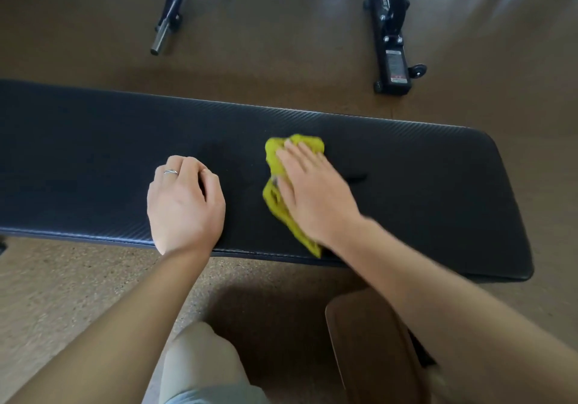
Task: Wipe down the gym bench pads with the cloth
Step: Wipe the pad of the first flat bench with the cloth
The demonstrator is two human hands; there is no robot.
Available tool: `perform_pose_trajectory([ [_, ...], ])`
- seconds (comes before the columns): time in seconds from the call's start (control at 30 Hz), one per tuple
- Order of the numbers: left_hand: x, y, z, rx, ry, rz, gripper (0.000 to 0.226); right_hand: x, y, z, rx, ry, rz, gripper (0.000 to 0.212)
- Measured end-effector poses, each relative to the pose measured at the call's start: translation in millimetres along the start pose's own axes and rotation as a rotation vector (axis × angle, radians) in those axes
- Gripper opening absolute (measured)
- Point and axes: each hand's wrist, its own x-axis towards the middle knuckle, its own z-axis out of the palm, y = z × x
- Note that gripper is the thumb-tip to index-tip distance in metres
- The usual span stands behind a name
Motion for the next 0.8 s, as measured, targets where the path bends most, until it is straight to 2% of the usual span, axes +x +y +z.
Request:
perform_pose_trajectory([
  [0.1, -0.3, -0.8, 0.5, 0.005, 0.007, -0.009, 0.020, 72.1, 10.1, -1.5, -0.016, 0.010, 0.168, 0.055],
  [0.17, 1.1, -0.1, 0.6, 0.005, 0.011, -0.014, 0.021, 81.3, -3.1, 4.8, 0.002, 0.047, 0.217, 0.055],
  [0.27, -1.4, 1.5, -0.6, 0.015, 0.017, -0.033, 0.022, 42.9, -42.7, 20.0, 0.044, 0.074, 0.026, 0.053],
  [0.33, -1.5, 3.4, -1.3, 0.008, 0.004, -0.040, 0.024, 34.6, -58.2, 25.8, 0.057, 0.026, -0.101, 0.053],
  [0.5, -0.1, 2.4, -3.2, -0.024, -0.005, -0.076, 0.024, 91.6, -43.6, 12.3, 0.076, -0.024, -0.124, 0.049],
  [0.57, -1.0, 2.5, -3.7, -0.042, 0.000, -0.087, 0.026, 101.3, -20.8, 3.3, 0.109, 0.037, -0.066, 0.047],
  [0.73, -2.9, 5.3, -1.6, -0.053, 0.025, -0.122, 0.028, 65.5, 77.4, -25.6, 0.086, 0.160, 0.313, 0.039],
  [0.8, -3.1, 4.6, -0.8, -0.047, 0.035, -0.117, 0.027, 48.8, 87.5, -26.8, 0.088, 0.209, 0.404, 0.041],
])
